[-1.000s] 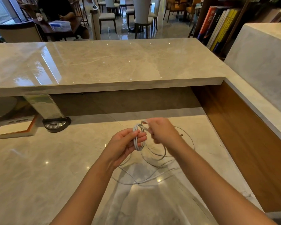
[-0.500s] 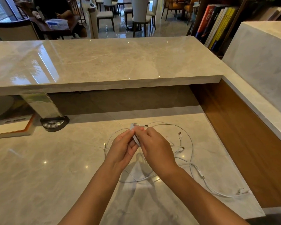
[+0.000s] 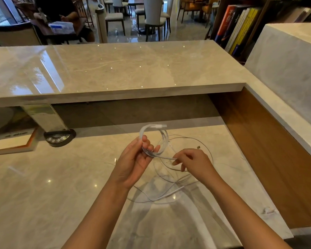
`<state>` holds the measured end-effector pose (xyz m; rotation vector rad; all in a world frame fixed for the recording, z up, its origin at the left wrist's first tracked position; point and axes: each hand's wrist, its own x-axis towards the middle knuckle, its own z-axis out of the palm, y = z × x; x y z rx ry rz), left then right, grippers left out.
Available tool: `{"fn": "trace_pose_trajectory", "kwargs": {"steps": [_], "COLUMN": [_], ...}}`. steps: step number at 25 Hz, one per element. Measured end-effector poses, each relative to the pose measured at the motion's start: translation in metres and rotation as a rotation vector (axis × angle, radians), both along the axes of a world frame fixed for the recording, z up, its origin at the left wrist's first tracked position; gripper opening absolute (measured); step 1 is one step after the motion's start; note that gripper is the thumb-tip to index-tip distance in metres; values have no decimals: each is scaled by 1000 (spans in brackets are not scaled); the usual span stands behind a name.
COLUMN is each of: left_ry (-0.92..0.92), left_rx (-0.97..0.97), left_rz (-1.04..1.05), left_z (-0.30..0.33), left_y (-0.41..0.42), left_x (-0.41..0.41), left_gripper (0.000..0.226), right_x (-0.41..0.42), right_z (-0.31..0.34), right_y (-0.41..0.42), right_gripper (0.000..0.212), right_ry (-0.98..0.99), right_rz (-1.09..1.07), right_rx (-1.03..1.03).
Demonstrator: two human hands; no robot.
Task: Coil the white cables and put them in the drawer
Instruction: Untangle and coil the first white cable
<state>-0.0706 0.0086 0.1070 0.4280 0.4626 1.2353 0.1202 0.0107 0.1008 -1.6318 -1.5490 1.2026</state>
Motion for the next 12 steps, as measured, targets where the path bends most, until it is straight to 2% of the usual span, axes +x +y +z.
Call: {"fn": "trace_pose_trajectory", "kwargs": {"steps": [3,5,6,12], "left_ry": [93,116,102,37], "left_rx": [80,65,45,-25], "left_rz": [-38,-85,-97,-166], "left_z": [3,1,-1,2], "left_y": [0,-4,-5,-9], "left_x": [0,1,1,-6], "left_gripper": [24,27,27,26], "right_x": [-11,-17,-18,-15], "right_z": [-2,-2,0,30], "right_y": [2,10,14,37], "right_gripper": [8,28,32,25], "right_ry": [352,553,594,466], "right_rz": [-261,-419,-437,-247], "right_rx": [-193,-277,-292,-207]}}
